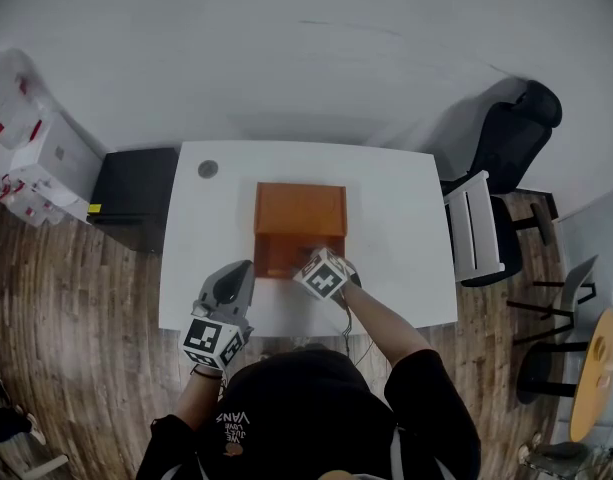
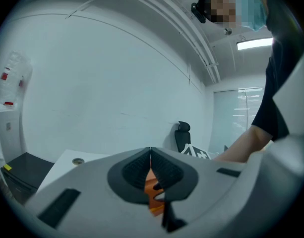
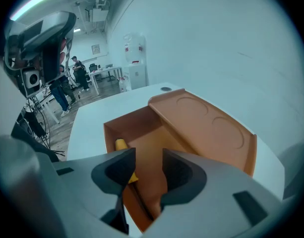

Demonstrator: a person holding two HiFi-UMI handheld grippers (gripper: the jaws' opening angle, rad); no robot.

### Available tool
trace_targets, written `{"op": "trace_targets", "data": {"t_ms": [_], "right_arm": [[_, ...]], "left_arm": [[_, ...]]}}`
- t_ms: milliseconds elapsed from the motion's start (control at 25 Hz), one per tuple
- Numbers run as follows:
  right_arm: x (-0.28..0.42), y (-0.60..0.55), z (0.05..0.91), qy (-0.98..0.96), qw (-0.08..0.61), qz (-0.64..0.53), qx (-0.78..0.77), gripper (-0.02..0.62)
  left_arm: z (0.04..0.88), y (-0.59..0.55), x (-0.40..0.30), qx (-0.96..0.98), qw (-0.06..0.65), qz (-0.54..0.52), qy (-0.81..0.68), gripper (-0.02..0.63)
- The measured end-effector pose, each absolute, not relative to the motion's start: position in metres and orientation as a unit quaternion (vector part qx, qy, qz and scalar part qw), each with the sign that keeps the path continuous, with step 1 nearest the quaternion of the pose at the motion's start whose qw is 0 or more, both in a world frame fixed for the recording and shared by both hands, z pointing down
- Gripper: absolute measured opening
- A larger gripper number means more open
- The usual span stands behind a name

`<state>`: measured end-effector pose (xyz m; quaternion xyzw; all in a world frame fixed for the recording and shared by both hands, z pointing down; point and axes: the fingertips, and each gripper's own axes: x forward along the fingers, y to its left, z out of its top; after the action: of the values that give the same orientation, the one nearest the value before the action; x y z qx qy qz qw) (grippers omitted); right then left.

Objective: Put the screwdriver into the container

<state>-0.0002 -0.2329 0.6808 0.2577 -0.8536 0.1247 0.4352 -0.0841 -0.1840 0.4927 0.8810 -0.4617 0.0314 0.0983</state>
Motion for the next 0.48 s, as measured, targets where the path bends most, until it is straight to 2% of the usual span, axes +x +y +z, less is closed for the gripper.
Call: {"op": "trace_targets", "data": {"t_ms": [280,480], "right_arm": [[0.006,-0.229,0.673,-0.853,0.420,0.123,0.285,0.161],[0.014,-0.235,0.647,-0.856,0.386,0.085,0.334,0.039]], "left_arm": [[0.491,-0.178,-0.085,0.884,0.095,0.029,-0.457,0.014],[0.487,-0.176,-0.086,0.886,0.093,0.025,-0.453,0.014]]}}
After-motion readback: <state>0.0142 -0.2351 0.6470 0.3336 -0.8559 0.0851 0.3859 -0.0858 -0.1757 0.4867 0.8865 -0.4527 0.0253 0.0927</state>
